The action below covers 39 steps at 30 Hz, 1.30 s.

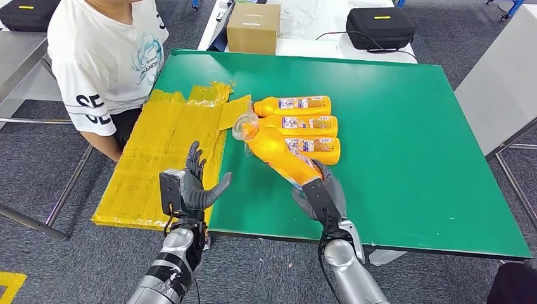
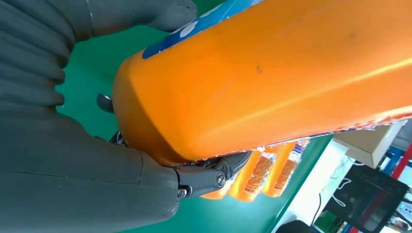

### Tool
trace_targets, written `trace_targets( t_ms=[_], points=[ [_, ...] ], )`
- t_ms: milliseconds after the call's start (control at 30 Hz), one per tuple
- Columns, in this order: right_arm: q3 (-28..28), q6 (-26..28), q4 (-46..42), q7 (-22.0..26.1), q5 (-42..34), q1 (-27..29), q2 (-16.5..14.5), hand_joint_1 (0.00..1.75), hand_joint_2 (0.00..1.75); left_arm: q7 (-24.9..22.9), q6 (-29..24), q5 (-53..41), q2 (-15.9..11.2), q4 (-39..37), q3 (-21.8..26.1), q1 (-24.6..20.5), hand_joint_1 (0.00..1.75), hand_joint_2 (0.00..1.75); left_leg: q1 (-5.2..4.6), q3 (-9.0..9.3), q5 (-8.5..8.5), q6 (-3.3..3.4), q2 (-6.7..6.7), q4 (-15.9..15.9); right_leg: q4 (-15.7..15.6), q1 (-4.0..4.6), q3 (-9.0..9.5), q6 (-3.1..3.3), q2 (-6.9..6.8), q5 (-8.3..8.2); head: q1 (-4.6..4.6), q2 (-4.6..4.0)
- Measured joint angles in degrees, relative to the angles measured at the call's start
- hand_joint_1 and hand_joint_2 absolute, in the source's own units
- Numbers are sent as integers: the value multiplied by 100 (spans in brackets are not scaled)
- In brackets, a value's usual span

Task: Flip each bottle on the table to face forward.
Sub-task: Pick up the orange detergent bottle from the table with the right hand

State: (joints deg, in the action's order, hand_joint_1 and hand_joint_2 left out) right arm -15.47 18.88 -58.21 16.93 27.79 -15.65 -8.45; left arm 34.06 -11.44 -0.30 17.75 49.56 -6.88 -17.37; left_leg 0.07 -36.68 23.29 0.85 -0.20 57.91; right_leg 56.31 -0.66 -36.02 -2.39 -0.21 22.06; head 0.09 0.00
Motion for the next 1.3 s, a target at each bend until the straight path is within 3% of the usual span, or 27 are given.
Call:
trace_targets(
  t_ms=[433,800,1067,1200,1300],
  points=[
    [-145,-68,590,268,-192,-351,-320,175,175,-201,1053,469,-19,612,-430,162,0,175,0,-2,0,0,-1,0,0,0,0,0,-1,0,1,0],
    [-506,-197,1297,273,-91,-681,-622,175,175,-285,1092,517,-18,824,-719,195,0,175,1,-2,0,0,-1,0,1,0,-2,1,-1,1,2,0],
    [-747,-209,1699,235,27,-871,-810,175,175,-318,759,367,-18,792,-804,141,0,175,0,-2,0,0,0,0,0,0,-2,1,-1,1,1,0],
    [-885,-198,1838,217,75,-902,-898,175,175,-306,625,324,-18,619,-813,32,44,175,1,-1,0,0,-1,0,1,0,-3,1,-1,1,0,0],
    [-944,-179,1896,189,68,-907,-916,175,175,-276,624,366,-18,498,-809,-31,44,175,1,-2,0,0,-1,0,1,0,-3,1,-1,1,1,0]
  ],
)
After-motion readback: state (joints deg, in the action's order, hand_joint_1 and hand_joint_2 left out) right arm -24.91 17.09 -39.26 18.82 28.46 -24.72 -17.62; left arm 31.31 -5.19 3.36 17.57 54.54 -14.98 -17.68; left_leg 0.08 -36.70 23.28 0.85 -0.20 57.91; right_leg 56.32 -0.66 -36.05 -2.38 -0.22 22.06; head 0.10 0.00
